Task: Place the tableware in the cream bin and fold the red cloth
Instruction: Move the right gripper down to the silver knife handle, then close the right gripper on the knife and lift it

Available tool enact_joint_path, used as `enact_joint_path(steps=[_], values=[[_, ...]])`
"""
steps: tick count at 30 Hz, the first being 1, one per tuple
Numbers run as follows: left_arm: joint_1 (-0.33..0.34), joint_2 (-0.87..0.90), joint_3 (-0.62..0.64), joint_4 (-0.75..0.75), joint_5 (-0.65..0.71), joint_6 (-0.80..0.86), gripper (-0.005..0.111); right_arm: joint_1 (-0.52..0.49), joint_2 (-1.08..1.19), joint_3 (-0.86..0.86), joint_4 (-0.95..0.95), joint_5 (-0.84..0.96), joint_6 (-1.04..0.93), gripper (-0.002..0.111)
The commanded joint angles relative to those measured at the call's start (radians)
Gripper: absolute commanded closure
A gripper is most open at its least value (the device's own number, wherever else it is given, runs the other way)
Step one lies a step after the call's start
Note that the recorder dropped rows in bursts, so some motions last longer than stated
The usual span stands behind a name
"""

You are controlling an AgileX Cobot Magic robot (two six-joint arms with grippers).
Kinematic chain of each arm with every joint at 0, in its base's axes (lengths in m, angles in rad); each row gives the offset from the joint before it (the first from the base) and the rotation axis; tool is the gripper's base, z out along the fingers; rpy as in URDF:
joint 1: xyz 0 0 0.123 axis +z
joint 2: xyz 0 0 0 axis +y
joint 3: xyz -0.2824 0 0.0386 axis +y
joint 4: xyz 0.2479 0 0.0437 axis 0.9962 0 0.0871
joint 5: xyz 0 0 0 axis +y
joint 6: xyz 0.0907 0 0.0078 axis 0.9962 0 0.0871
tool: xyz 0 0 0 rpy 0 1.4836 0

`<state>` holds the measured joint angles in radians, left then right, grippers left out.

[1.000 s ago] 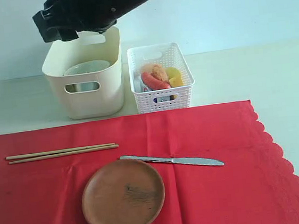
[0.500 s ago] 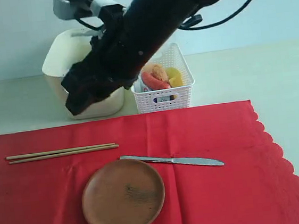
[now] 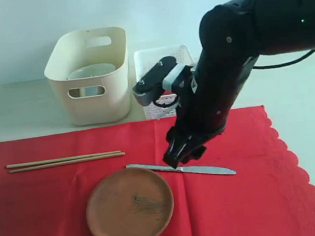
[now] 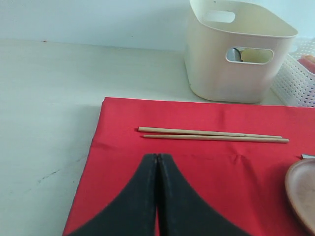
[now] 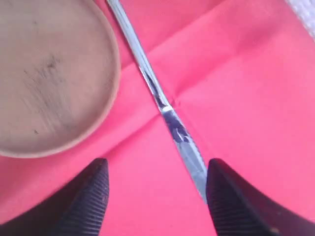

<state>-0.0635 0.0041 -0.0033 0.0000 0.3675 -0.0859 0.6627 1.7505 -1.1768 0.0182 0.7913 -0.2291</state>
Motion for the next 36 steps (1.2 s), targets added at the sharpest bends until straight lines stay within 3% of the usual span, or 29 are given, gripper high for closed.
enact_joint_path(steps=[1, 5, 11, 17, 26, 36], values=[[-0.006, -0.004, 0.003, -0.012, -0.010, 0.002, 0.107, -0.001, 0.009, 0.006, -0.061, -0.028, -0.098, 0.052], [-0.006, -0.004, 0.003, -0.012, -0.010, 0.002, 0.107, -0.001, 0.014, 0.006, -0.135, -0.157, -0.173, 0.052], [-0.006, -0.004, 0.003, -0.012, -0.010, 0.002, 0.107, -0.032, 0.076, -0.045, -0.143, 0.012, -0.322, 0.049], [-0.006, -0.004, 0.003, -0.012, -0.010, 0.002, 0.107, -0.095, 0.177, -0.110, -0.003, 0.109, -0.489, 0.053], [-0.006, -0.004, 0.003, -0.012, -0.010, 0.002, 0.107, -0.116, 0.287, -0.190, 0.188, 0.064, -0.650, 0.062], [-0.006, -0.004, 0.003, -0.012, -0.010, 0.002, 0.107, -0.116, 0.371, -0.238, 0.218, 0.045, -0.659, 0.066]])
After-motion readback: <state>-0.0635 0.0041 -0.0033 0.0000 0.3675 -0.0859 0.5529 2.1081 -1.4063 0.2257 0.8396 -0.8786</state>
